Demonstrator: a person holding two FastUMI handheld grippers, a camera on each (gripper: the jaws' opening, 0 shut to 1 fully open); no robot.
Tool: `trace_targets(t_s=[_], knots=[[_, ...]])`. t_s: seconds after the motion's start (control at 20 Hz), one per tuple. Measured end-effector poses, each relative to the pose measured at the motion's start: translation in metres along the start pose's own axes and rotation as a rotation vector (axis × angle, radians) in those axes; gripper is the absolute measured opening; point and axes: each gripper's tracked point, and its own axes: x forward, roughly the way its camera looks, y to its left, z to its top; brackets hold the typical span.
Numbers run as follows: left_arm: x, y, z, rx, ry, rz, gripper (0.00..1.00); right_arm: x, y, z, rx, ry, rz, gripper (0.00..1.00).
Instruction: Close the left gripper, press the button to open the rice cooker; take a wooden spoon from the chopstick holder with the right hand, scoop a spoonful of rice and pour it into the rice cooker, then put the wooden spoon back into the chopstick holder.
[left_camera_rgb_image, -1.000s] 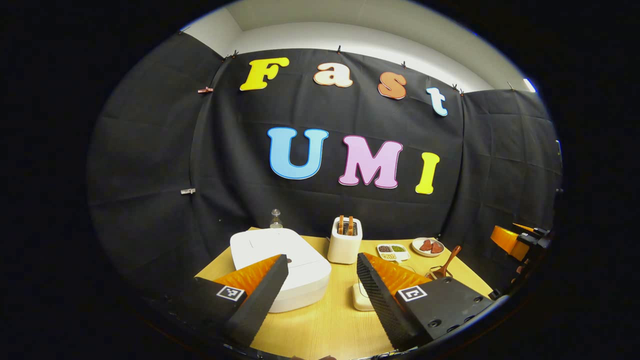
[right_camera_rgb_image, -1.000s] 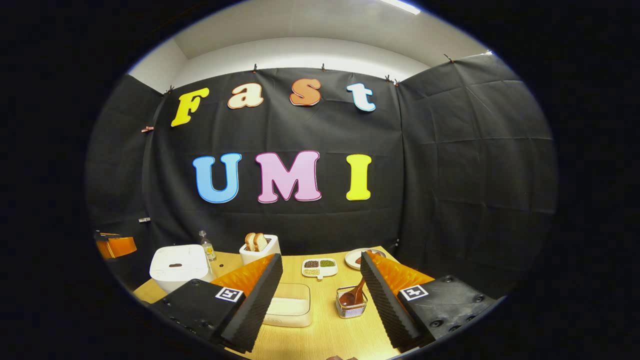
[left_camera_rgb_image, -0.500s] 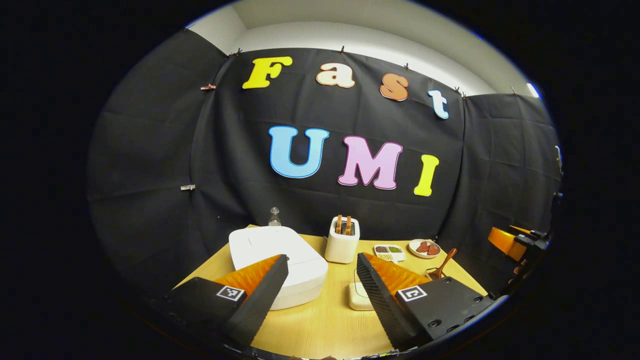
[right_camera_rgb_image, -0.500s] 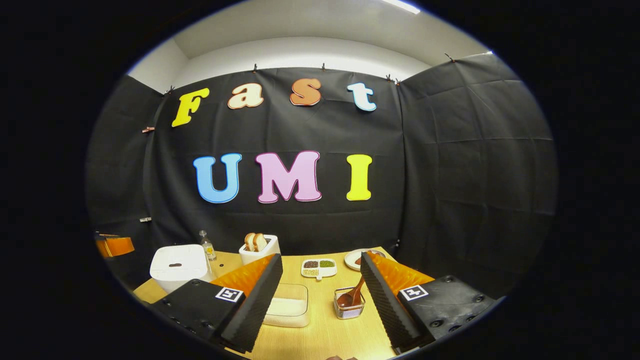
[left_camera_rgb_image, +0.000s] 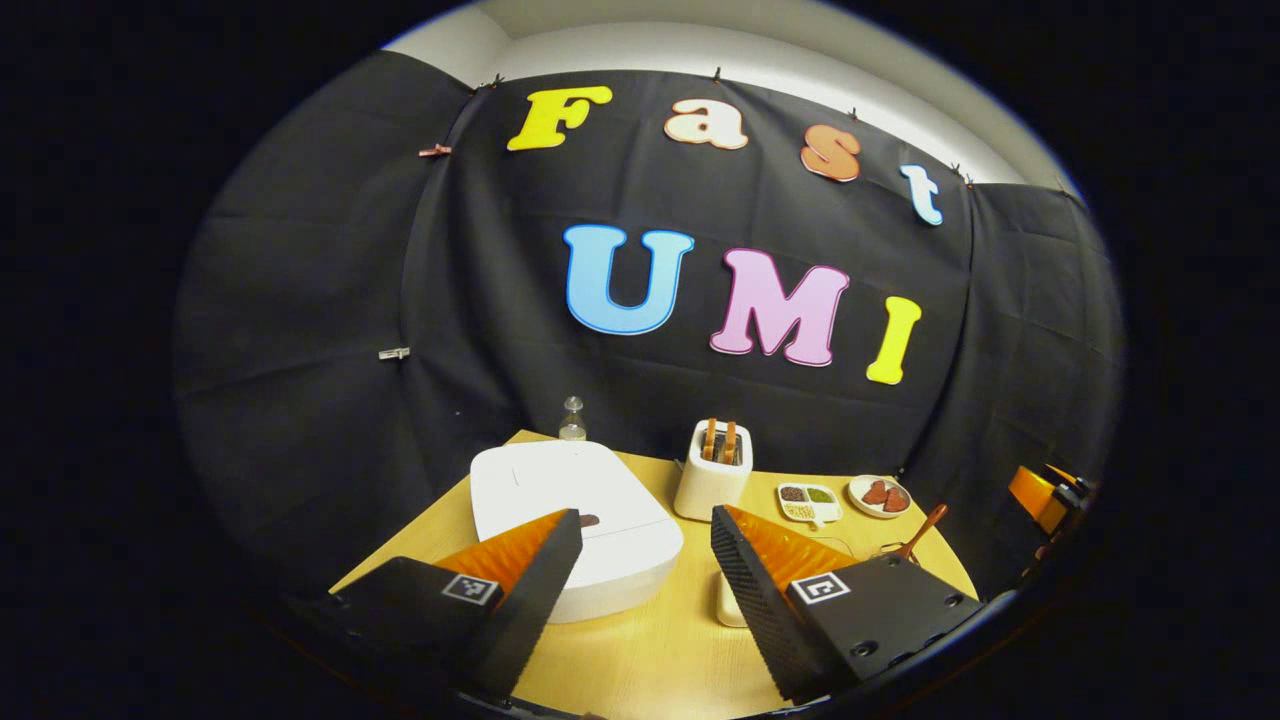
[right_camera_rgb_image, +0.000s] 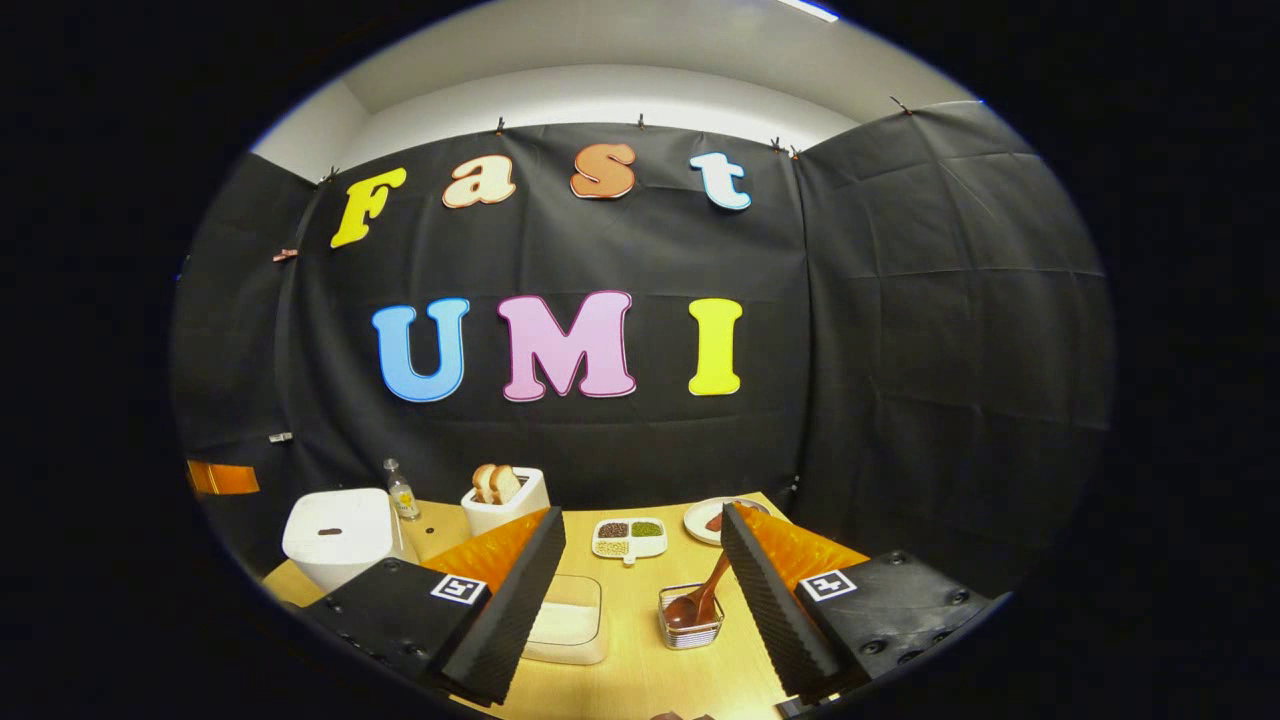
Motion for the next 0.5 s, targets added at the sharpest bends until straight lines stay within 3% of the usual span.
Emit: trace_targets(t_s=[0.1,0.15,0.5], knots=[[0.014,0.01,0.002,-0.019,0.017,0.024,0.79,0.01,-0.004,-0.002,-0.001,0.009,0.007,0.97],[0.021,0.017,0.001,-0.03,0.028,0.036,0.67,0.015,-0.007,-0.004,-0.003,0.013,0.008,0.97],[0.063,0.042,-0.008,-0.05,0.109,0.065,0.33,0.043,-0.022,-0.011,-0.004,0.027,0.003,0.97]])
